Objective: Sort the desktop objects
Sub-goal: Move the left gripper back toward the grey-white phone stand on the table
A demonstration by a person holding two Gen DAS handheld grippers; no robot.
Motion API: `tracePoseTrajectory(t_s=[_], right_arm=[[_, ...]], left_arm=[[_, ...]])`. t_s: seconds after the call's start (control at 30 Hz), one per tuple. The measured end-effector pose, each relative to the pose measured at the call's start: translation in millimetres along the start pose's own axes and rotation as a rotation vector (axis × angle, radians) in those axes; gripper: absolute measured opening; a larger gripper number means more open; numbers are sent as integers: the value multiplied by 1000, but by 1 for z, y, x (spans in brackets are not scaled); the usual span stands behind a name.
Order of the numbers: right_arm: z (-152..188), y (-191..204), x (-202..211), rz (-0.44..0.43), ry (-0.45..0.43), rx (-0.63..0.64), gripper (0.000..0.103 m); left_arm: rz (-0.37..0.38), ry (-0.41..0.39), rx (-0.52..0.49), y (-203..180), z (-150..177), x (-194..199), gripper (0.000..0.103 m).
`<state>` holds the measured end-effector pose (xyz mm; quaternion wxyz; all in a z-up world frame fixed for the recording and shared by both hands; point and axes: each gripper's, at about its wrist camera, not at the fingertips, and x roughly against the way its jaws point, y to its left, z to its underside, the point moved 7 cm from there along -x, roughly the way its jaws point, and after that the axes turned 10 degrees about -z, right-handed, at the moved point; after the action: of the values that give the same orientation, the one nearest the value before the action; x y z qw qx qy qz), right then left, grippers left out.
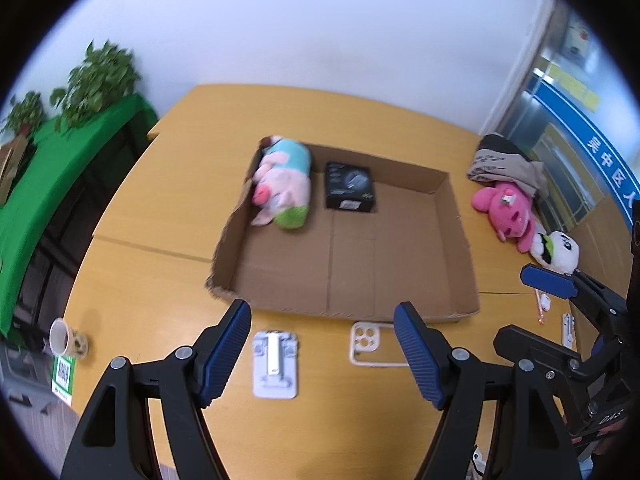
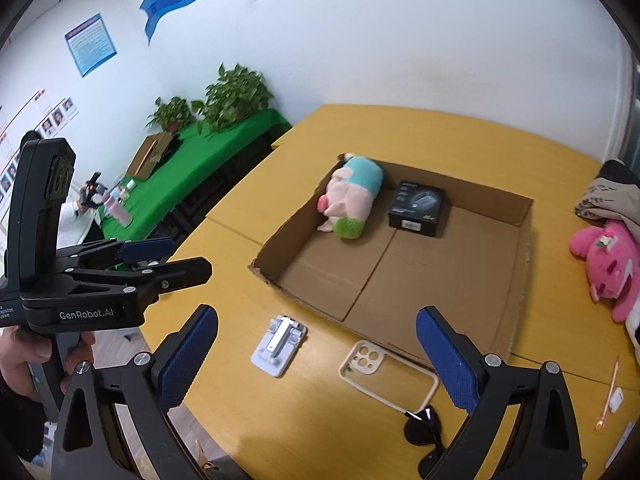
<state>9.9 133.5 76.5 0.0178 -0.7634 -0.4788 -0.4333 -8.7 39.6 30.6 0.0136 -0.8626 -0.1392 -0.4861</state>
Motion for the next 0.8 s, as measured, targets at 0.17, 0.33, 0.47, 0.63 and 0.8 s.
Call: tracePoseTrajectory(t_s=[0.17, 0.33, 0.47, 0.63, 0.8], right_arm=[[17, 16, -52, -49, 125, -24, 101], [38, 18, -105, -46, 222, -137, 101], [57, 13, -149, -15, 307, -223, 101], [75, -2, -191, -6, 364, -386, 101], [83, -9, -222, 39, 409, -435, 101]], left_arm=[[9, 62, -12, 28, 15, -25, 74], [14, 157, -37, 60, 35, -65, 74], [48, 253, -34, 82, 61, -105, 74], [73, 366, -64, 93, 95, -155, 74], [93, 451, -61, 99, 121, -195, 74]])
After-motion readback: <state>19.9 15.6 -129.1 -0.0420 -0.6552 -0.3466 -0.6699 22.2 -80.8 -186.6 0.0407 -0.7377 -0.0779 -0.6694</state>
